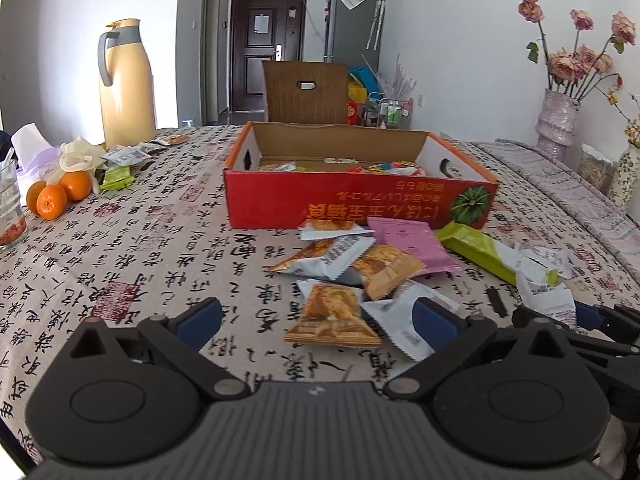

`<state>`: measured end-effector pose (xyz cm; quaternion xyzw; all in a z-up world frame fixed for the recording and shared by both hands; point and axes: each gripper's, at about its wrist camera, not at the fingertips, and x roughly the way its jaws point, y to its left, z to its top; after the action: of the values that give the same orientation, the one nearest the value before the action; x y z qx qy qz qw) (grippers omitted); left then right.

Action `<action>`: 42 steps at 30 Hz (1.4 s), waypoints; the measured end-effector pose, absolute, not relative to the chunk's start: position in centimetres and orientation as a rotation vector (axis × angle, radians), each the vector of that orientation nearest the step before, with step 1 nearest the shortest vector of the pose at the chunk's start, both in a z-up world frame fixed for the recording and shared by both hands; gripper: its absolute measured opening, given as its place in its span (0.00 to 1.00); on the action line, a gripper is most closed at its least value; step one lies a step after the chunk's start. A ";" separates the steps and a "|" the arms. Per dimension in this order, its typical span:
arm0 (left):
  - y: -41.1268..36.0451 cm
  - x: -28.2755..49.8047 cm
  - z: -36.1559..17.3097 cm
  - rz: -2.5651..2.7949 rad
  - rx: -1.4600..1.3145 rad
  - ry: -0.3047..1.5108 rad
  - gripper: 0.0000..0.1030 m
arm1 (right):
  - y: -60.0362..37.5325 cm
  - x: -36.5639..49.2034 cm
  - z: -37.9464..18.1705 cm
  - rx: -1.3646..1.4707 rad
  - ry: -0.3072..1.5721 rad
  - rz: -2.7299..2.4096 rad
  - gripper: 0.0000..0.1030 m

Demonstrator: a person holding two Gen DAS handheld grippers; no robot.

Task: Organize snacks
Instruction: 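Grasp another white packet with the left tool while the right tool holds its packet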

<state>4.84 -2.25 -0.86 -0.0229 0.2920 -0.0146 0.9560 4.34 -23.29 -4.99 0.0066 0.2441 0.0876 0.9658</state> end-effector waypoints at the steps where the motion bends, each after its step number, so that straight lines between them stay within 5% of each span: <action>1: -2.6 4.7 -0.8 -0.035 -0.043 0.592 1.00 | -23.6 4.1 -5.0 0.020 0.488 0.176 0.45; 26: -10.2 4.0 -4.8 0.006 0.035 0.779 0.99 | -28.4 0.2 -6.2 0.099 0.459 0.161 0.45; 32: -10.1 3.7 -4.8 -0.024 0.029 0.777 0.76 | -28.2 0.0 -6.3 0.103 0.458 0.174 0.45; 36: -10.3 3.4 -4.4 -0.055 0.039 0.766 0.42 | -28.0 -0.2 -6.1 0.098 0.456 0.177 0.45; 42: -9.6 3.1 -4.1 -0.070 0.023 0.758 0.40 | -27.4 -0.6 -5.7 0.084 0.449 0.177 0.45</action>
<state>3.14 -9.57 -4.13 0.0111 0.3697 -0.0341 0.9285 -0.57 -27.39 -5.68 0.0417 0.2223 0.0877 0.9701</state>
